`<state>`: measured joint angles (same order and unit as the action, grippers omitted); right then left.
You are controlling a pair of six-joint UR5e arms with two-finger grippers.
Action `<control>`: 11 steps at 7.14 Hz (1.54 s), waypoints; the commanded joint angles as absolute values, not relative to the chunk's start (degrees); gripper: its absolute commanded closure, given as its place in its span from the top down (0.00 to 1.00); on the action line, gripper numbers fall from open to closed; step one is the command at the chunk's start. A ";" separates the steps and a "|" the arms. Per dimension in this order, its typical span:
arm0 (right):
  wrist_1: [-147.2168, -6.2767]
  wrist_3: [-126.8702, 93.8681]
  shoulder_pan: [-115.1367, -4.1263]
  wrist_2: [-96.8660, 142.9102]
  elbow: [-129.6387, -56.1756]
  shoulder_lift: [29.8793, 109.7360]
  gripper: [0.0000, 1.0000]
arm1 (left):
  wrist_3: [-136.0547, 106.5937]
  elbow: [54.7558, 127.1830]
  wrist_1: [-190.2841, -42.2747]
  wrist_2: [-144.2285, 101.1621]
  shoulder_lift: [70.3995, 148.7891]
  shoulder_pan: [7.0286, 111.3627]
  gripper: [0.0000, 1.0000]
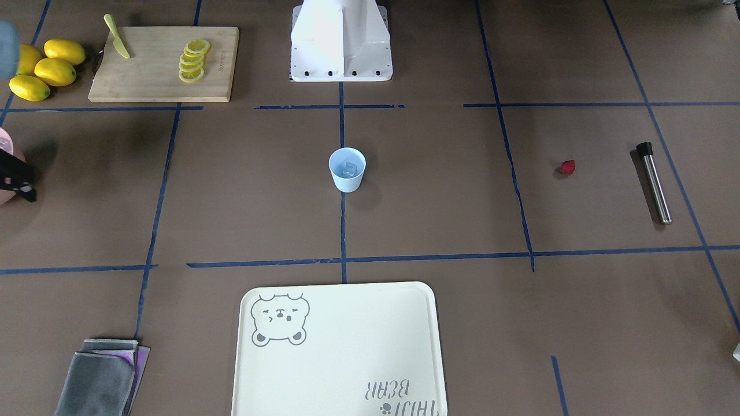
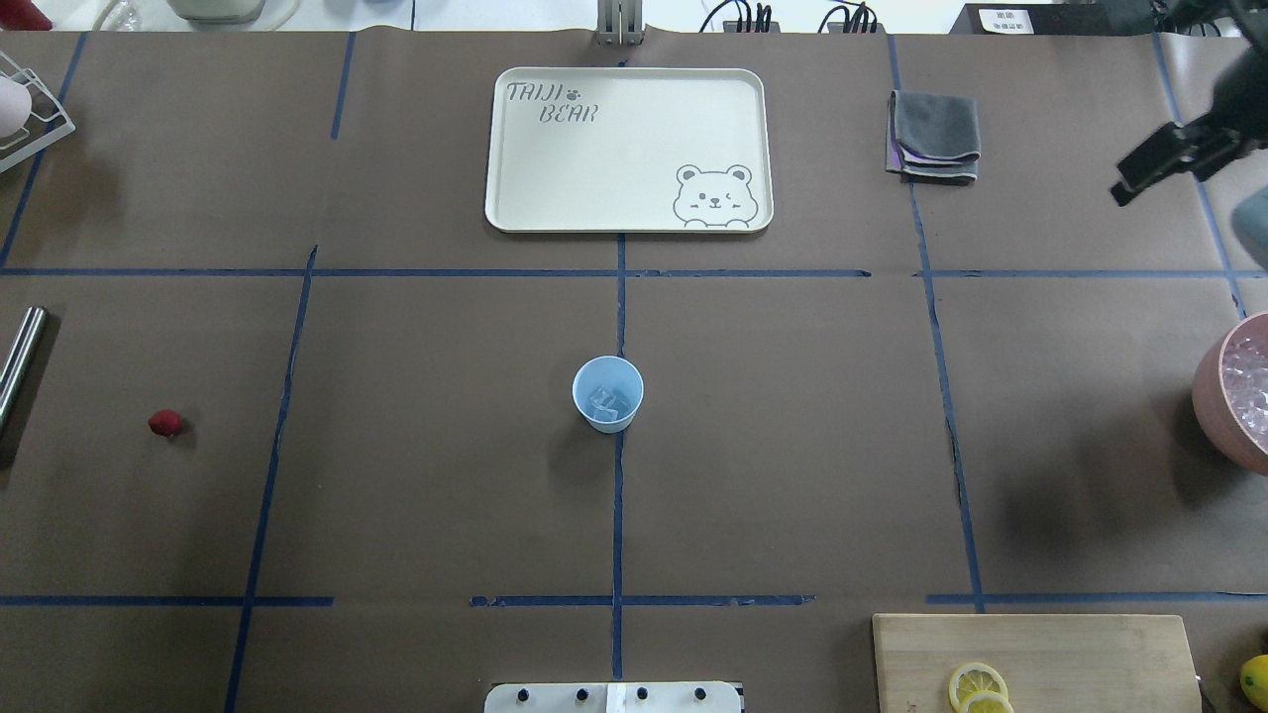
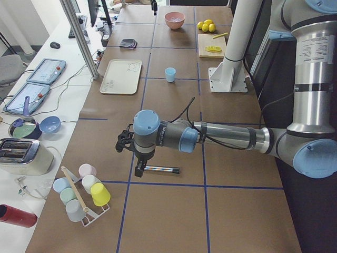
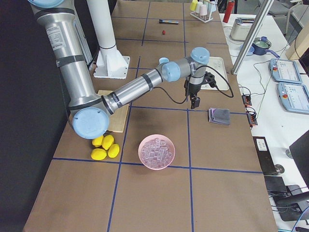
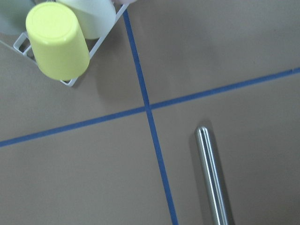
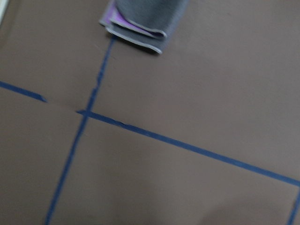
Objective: Mash ice and strawberries in cup
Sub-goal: 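Move the right gripper back toward the pink ice bowl, then reach the left gripper down to the red strawberry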
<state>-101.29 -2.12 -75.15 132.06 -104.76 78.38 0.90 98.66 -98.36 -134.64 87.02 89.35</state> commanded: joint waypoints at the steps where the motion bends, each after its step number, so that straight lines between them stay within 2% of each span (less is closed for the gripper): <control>1: -101.34 16.01 -86.08 133.15 -104.07 90.13 0.99 | -0.70 98.26 -99.22 -134.82 87.80 89.21 1.00; 3: -101.25 17.58 -92.17 132.98 -103.97 98.84 0.99 | -0.97 98.96 -102.12 -135.09 87.45 88.86 1.00; 4: -101.25 17.14 -93.07 132.89 -104.32 100.62 0.99 | -1.14 99.57 -102.56 -136.83 87.54 85.90 1.00; 8: -94.66 13.01 -93.08 131.22 -104.15 102.22 0.99 | -26.56 108.01 -104.22 -130.57 88.51 69.66 1.00; 11: -94.57 13.01 -93.08 131.31 -104.15 102.22 0.99 | -41.63 106.18 -116.17 -122.98 86.41 56.28 1.00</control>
<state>-94.67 13.03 -93.07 131.30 -104.15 102.20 -36.75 106.68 -112.49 -125.77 87.33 61.07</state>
